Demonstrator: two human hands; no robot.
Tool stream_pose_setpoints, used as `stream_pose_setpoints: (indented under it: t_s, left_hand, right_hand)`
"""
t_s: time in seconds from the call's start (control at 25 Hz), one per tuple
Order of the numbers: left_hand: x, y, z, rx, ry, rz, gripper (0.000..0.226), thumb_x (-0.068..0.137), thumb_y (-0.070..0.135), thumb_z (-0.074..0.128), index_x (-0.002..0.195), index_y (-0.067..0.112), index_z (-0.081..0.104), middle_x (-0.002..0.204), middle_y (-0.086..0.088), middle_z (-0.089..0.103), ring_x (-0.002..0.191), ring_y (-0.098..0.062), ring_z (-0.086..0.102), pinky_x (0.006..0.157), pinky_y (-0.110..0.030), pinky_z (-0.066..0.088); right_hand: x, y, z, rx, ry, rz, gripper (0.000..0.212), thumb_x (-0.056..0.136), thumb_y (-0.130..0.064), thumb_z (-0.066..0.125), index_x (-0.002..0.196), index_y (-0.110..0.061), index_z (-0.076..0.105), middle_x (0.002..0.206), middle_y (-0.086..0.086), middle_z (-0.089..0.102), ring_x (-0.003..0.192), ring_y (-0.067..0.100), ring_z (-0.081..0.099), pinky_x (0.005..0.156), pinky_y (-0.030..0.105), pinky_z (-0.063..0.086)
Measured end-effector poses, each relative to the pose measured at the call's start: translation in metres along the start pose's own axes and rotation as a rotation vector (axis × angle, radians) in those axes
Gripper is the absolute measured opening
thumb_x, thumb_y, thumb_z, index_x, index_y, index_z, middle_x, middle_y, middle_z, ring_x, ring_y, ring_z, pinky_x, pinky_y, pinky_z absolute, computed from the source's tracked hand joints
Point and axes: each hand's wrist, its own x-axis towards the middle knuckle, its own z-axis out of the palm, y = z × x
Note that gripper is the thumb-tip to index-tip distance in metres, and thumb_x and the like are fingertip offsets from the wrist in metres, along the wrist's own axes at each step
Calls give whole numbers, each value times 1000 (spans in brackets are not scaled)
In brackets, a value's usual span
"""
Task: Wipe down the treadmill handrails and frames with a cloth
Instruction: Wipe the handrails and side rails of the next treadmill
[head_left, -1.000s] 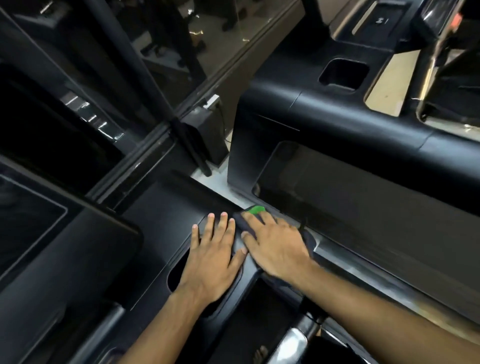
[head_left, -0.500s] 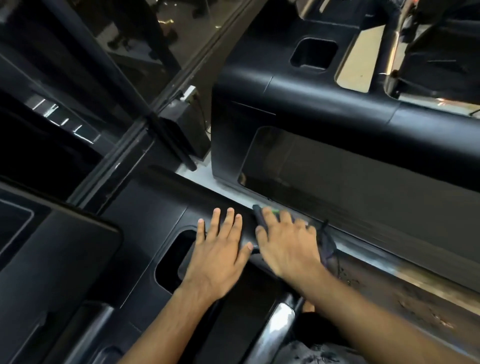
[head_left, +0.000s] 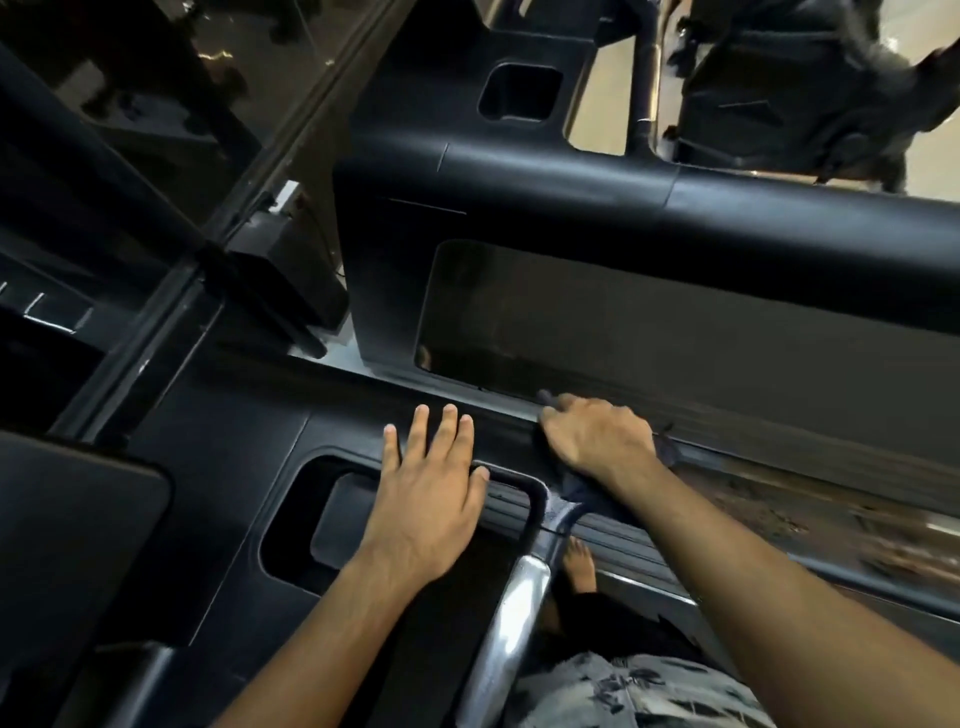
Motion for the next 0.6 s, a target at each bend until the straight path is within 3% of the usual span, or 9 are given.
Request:
stream_pose_setpoints:
  t_s: [0.04, 0.12, 0.2, 0.32, 0.36, 0.44, 0.52, 0.6]
  left_hand:
    - [-1, 2, 0, 1, -1, 8, 61, 102, 47, 18, 156, 19, 4, 165, 0, 0, 150, -23, -11, 121, -50, -4]
    - [-2, 4, 1, 4, 1, 25, 62, 102, 46, 19, 156, 19, 5, 165, 0, 1, 151, -24, -9, 121, -51, -3]
    - [-3, 6, 2, 10, 12, 37, 62, 102, 46, 19, 156, 18, 4, 165, -1, 1, 151, -24, -9, 121, -51, -3]
    - [-7, 13, 3, 5, 2, 58, 62, 102, 46, 17, 156, 18, 3, 165, -1, -1, 150, -24, -11, 121, -50, -5]
    - [-8, 16, 3, 6, 1, 64, 62, 102, 46, 16, 156, 19, 3, 165, 0, -1, 150, -24, -11, 121, -50, -5]
    - [-7, 20, 3, 21, -2, 85, 61, 102, 46, 16, 156, 19, 2, 165, -1, 0, 151, -24, -10, 121, -50, -5]
    - [-4, 24, 4, 29, 4, 99, 62, 102, 46, 16, 156, 18, 3, 165, -1, 0, 151, -25, -9, 121, -51, -5]
    - [-5, 27, 6, 29, -7, 95, 62, 102, 47, 14, 156, 18, 3, 165, -1, 0, 151, -24, -9, 121, -51, -5]
  right_hand:
    - [-4, -2, 3, -77, 45, 21, 49, 98, -48, 30, 138, -28, 50, 135, 9, 57, 120, 38, 55, 99, 50, 40]
    - [-48, -6, 28, -182, 248, -207, 52, 98, -48, 30, 143, -26, 44, 134, 8, 56, 113, 37, 55, 92, 52, 42]
    - [-55, 10, 32, -192, 233, -382, 52, 98, -50, 29, 146, -31, 39, 136, 4, 54, 112, 34, 56, 90, 49, 46]
    - [-24, 17, 2, -150, 153, -33, 58, 95, -48, 16, 145, -33, 40, 138, 7, 53, 116, 37, 55, 97, 53, 44]
    - [-34, 16, 13, -186, 237, -32, 62, 92, -48, 13, 148, -32, 37, 139, 11, 52, 113, 38, 55, 95, 54, 43]
    - [-66, 11, 37, -247, 306, -200, 59, 95, -49, 24, 151, -34, 31, 144, 12, 48, 109, 38, 54, 89, 56, 43]
    - [-52, 34, 21, -194, 248, -284, 52, 98, -50, 28, 148, -42, 32, 144, 5, 48, 115, 34, 52, 91, 55, 42]
    - [-32, 40, -5, -55, 128, 49, 47, 99, -48, 28, 144, -44, 40, 141, 2, 50, 123, 33, 49, 98, 56, 36]
